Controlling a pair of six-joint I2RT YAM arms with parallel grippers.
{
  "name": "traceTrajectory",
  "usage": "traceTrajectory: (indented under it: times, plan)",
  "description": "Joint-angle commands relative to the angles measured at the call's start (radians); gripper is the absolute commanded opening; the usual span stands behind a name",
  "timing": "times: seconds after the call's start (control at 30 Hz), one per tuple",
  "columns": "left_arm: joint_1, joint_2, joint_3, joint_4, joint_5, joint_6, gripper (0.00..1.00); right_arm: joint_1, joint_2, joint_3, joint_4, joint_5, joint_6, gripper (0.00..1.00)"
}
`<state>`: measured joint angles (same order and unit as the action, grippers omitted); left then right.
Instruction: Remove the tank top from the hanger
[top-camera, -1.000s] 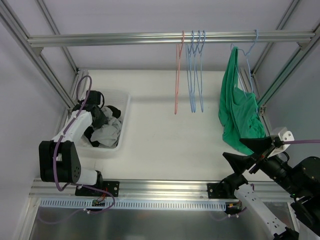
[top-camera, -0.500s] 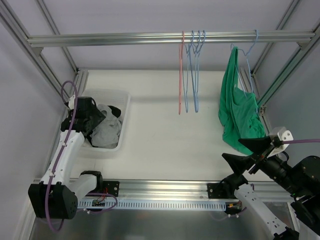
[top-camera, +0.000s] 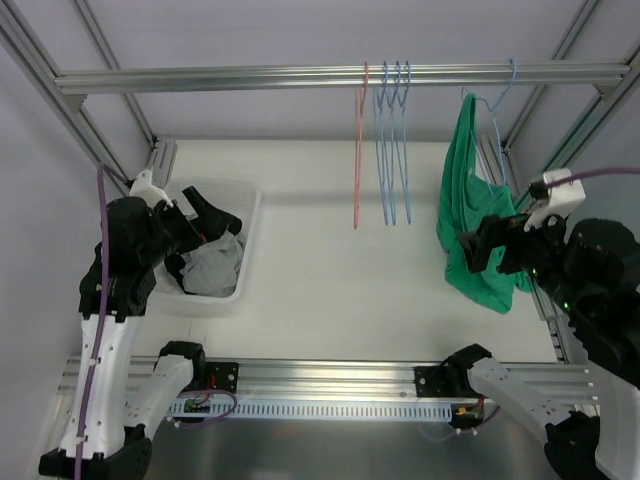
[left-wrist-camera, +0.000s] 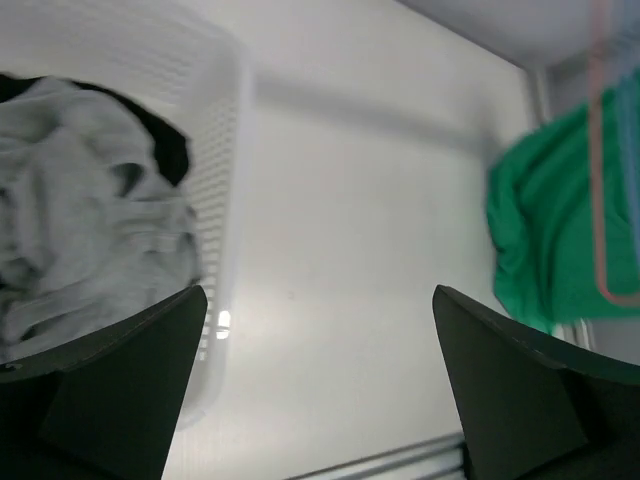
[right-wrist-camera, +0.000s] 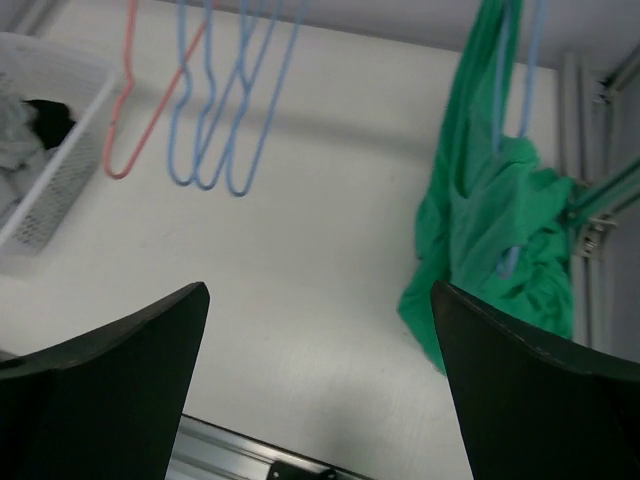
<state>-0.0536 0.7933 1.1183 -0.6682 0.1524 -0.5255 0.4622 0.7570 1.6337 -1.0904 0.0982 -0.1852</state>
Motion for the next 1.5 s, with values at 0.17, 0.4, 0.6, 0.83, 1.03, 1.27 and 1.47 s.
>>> traceTrajectory:
  times: [0.17, 0.4, 0.6, 0.83, 1.03, 1.27, 1.47]
  plan:
    - [-0.074, -0.363, -0.188, -0.067, 0.386, 0.191, 0.99, -0.101, 0.362, 0.311, -0.028, 0.313, -0.167, 0.94]
    - [-0.074, -0.506, -0.304, -0.074, 0.444, 0.199, 0.99, -0.336, 0.553, 0.382, 0.061, 0.109, -0.217, 0.72]
    - [-0.074, -0.491, -0.314, -0.076, 0.443, 0.202, 0.99, -0.433, 0.643, 0.324, 0.151, -0.086, -0.174, 0.43]
    - [-0.074, -0.485, -0.318, -0.076, 0.446, 0.2, 0.99, -0.433, 0.568, 0.21, 0.288, -0.138, -0.177, 0.04]
    - [-0.074, -0.486, -0.319, -0.077, 0.443, 0.197, 0.99, -0.435, 0.545, 0.193, 0.345, -0.199, -0.131, 0.0]
    - [-0.074, -0.479, -0.319, -0.076, 0.441, 0.196, 0.99, -0.431, 0.472, 0.196, 0.422, -0.301, -0.063, 0.0]
    - [-0.074, -0.468, -0.313, -0.074, 0.444, 0.197, 0.99, -0.431, 0.383, 0.14, 0.405, -0.336, -0.039, 0.0]
